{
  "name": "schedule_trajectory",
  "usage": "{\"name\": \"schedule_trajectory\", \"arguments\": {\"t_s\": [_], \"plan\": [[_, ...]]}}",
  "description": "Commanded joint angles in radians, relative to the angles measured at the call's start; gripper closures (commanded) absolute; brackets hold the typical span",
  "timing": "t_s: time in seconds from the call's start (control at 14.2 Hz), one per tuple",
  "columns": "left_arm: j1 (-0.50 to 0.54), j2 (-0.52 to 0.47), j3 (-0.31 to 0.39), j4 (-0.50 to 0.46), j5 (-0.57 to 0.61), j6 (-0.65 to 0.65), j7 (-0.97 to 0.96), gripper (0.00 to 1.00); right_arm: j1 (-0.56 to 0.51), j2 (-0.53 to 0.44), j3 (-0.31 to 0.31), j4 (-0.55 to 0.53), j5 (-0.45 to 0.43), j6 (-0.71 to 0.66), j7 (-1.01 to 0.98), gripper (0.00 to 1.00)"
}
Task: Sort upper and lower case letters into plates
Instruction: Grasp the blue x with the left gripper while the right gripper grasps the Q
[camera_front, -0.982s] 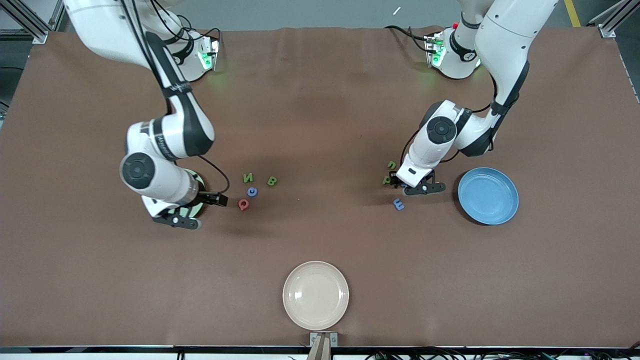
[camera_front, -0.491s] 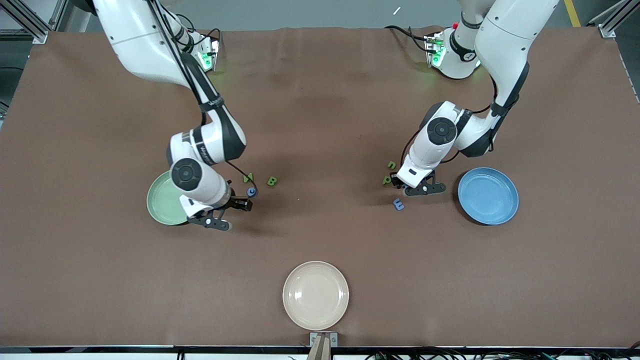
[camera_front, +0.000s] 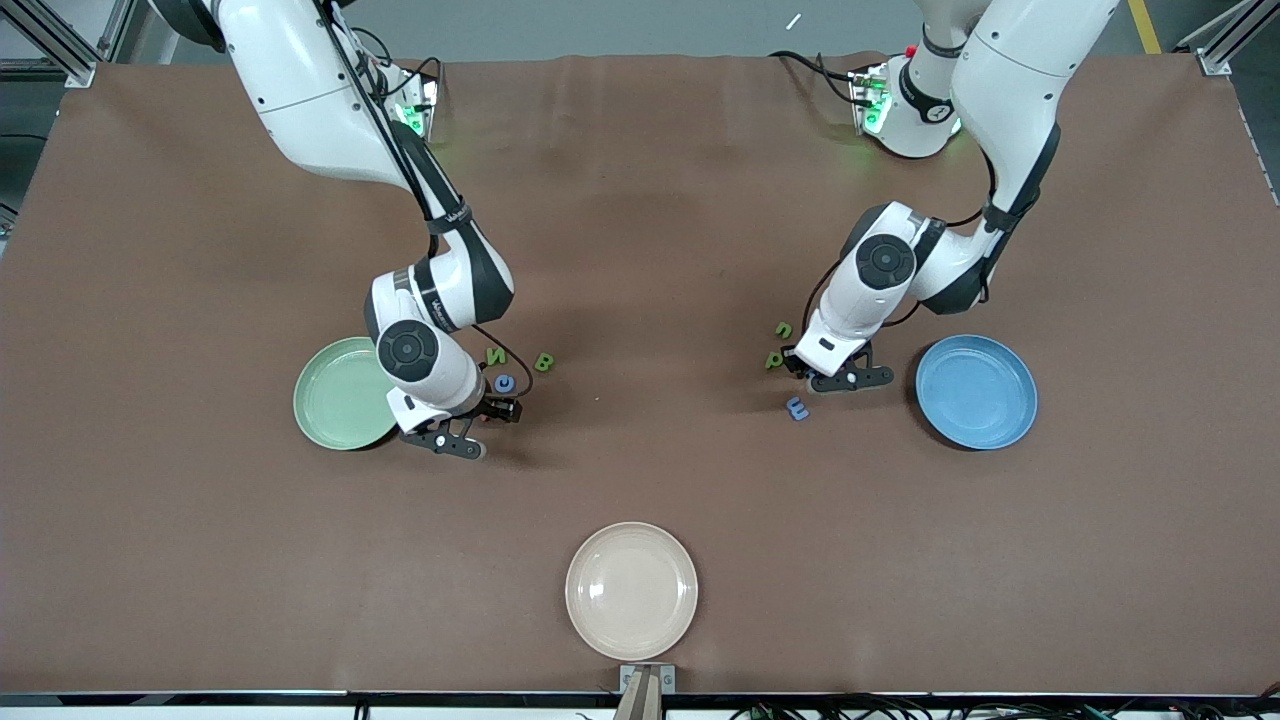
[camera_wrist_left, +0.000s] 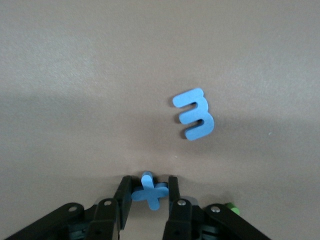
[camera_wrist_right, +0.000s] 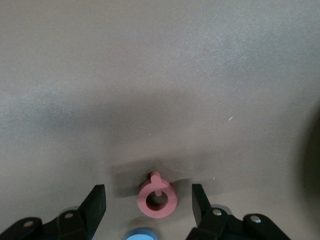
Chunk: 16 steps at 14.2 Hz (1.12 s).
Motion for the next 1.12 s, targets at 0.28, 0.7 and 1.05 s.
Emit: {"name": "schedule_trajectory", "arguments": {"t_s": [0.28,0.7,1.05], "plan": [[0.126,-0.192,-0.006,-0.017,0.031,-0.217,0.140,0.88,0.005,-0.008,-0.006,-0.062,-0.019,0.076,0.015,0.27],[0.354,-0.190,-0.006,-0.035,0.031,-0.225,0.496,0.88,0.005,-0.011,-0.003,-0.071,-0.008,0.062,0.039,0.55],[0.490,-0.123,-0.004,-0.012,0.031,-0.199,0.693,0.88,-0.016,-0.025,-0.004,-0.069,-0.008,0.031,0.031,0.97]]}}
